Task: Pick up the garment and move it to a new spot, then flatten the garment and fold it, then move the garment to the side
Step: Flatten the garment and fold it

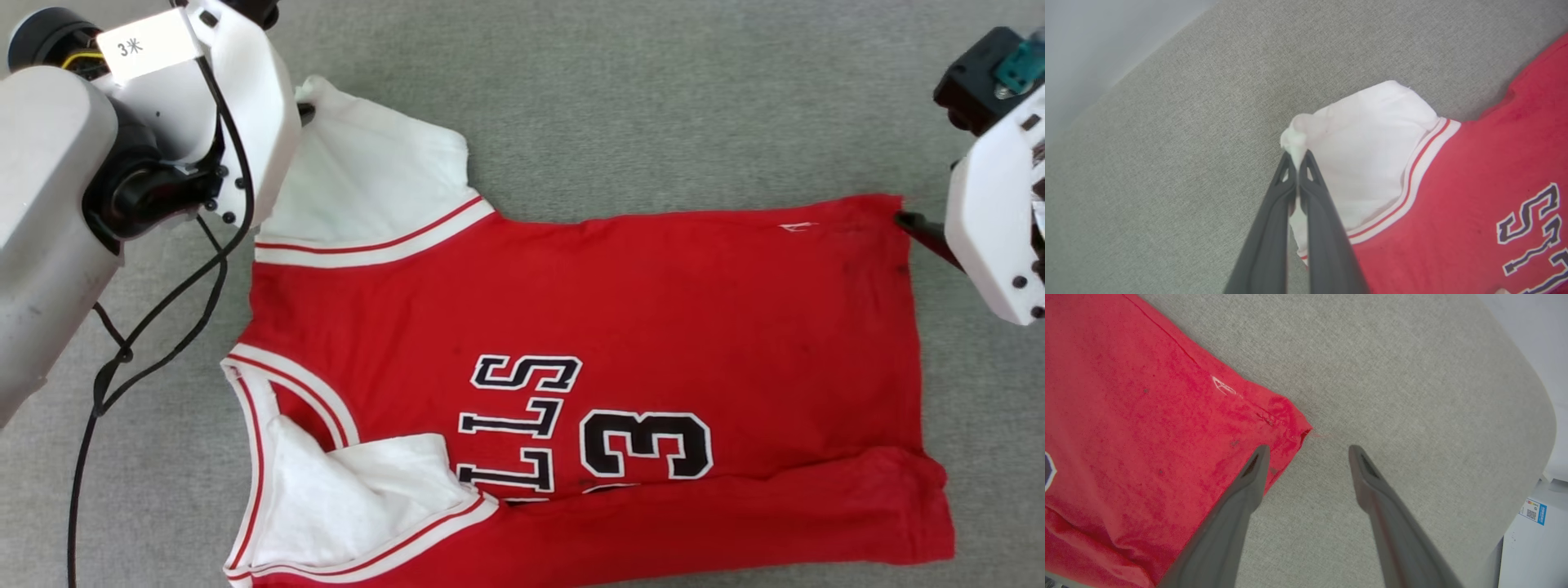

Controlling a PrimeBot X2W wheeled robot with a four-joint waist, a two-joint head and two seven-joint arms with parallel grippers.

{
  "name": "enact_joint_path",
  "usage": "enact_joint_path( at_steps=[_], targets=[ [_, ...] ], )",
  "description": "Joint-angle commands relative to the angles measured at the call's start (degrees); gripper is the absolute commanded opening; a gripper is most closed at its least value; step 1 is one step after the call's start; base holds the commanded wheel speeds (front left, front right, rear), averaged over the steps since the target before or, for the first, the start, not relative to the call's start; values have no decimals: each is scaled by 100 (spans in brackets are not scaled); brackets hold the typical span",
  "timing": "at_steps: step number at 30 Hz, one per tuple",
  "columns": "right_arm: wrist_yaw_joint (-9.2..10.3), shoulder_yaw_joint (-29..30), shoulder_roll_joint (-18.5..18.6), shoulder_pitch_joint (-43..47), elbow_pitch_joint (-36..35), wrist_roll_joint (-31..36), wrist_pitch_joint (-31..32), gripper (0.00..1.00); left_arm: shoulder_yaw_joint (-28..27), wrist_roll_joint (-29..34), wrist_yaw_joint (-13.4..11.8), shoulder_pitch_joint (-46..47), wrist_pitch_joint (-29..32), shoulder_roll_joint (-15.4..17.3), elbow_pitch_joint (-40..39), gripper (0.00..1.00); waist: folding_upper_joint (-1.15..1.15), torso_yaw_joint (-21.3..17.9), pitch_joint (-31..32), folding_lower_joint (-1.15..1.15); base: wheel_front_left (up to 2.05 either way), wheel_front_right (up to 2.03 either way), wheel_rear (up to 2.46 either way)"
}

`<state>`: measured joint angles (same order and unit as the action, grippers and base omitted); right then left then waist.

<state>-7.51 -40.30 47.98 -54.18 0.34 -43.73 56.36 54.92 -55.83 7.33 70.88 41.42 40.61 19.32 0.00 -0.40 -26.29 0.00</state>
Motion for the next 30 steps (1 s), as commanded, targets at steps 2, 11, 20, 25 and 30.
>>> enact_joint_path(
  at_steps=[2, 11, 20, 25, 30],
  targets=[
    [3, -265, -105, -197, 302, -48, 85, 100, 45, -19, 10, 110, -89, -48, -33, 0, 0, 135, -125, 0, 0, 0, 0],
    [2, -1233, -431, -145, 1335, -185, -322, 100, 235, -12, 10, 309, -330, -66, -114, 0, 0, 324, -385, 0, 0, 0, 0],
    [3, -1623, -380, -305, 1644, -417, -1173, 0, 494, -102, 7, 230, -650, 14, -117, 0, 0, 285, -79, 0, 0, 0, 0],
    [4, -1728, -196, -214, 1654, -576, -1896, 0, 649, -246, 7, -37, -922, 145, -258, 0, 0, 323, 441, 0, 0, 0, 0],
    [3, -1803, 41, 117, 1525, -759, -2572, 0, 815, -342, 7, -415, -1131, 342, -535, 0, 0, 426, 924, 0, 0, 0, 0]
  ],
)
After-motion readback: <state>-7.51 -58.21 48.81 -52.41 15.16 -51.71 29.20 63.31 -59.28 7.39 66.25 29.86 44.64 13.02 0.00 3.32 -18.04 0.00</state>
